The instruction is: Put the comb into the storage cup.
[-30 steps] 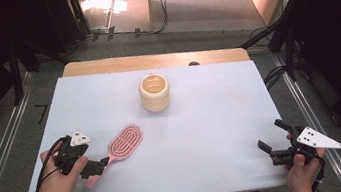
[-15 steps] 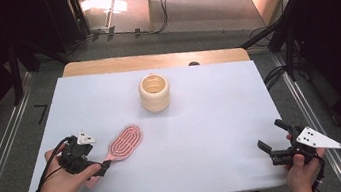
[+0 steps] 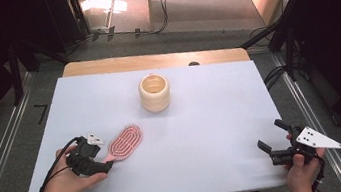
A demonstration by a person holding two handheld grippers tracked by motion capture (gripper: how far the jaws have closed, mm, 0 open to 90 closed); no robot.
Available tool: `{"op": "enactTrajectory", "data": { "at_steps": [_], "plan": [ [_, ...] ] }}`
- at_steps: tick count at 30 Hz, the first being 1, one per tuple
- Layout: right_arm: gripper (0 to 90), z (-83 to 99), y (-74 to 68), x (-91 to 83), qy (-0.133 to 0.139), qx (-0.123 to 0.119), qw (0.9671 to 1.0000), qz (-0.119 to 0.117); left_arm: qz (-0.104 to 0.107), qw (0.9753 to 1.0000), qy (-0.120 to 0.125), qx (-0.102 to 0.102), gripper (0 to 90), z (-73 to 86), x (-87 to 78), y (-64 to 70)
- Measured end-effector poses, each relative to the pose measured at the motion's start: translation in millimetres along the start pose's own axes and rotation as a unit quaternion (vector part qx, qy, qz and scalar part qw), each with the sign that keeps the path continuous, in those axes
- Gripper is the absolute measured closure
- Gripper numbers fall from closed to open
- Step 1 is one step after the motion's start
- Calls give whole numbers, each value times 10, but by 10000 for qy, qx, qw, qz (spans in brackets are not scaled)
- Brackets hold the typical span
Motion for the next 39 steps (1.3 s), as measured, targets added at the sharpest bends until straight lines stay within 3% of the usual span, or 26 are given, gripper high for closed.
{"op": "enactTrajectory", "data": {
  "at_steps": [3,8,13,20,29,32,37,39],
  "plan": [
    [0,1,1,0,-2,-1,10000,4,-6,9999,-97,75,424,10,12,9],
    [0,2,-1,1,-10,2,10000,-1,173,9995,-227,126,529,16,29,34],
    [0,2,0,1,-5,9,10000,5,264,9990,-361,-27,617,4,56,57],
    [0,3,2,2,-4,14,10000,12,254,9979,-598,-72,660,21,117,76],
    [0,10,3,10,-26,-21,10000,31,221,9977,-618,-160,696,27,141,61],
    [0,9,7,11,-21,-33,10000,41,209,9975,-668,-92,702,16,144,71],
    [0,4,7,5,-15,3,10000,48,317,9973,-663,-37,704,22,134,50],
    [0,3,11,6,-9,17,10000,53,363,9976,-585,-113,705,25,132,47]
  ]
}}
Point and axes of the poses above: each handheld gripper's, and its own axes: x roughly forward along the jaws, z roughly out of its underside, y roughly to its right, the point moved 8 cm from there along x, roughly forward along the jaws, and after that the axes turned 13 degrees about y, right-handed, at the moved point
